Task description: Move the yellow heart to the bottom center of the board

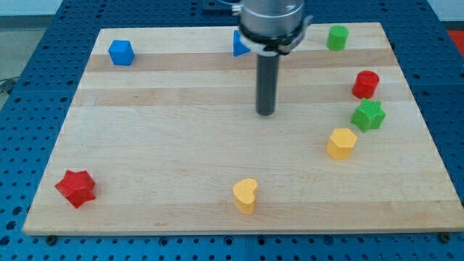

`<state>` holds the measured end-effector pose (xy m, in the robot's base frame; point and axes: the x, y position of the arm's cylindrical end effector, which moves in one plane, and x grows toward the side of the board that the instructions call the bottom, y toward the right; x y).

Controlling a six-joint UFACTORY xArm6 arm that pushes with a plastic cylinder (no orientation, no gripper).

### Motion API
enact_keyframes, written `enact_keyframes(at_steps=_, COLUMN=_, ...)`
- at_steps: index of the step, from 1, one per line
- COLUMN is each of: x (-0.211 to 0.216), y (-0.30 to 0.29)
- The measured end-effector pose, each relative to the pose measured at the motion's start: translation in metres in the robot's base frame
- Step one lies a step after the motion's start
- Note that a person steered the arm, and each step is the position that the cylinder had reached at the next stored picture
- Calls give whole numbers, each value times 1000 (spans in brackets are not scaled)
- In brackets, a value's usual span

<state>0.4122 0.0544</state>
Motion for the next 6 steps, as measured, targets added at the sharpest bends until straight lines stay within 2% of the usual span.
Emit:
enact_keyframes(at_steps=1, x=-17, y=24)
enact_keyframes(at_steps=3, x=-39, y=30)
enact_keyframes(at_steps=4, x=-55, y=63)
enact_keyframes(at_steps=5, x=-55, y=65)
enact_keyframes(at_steps=6, x=-34, y=71)
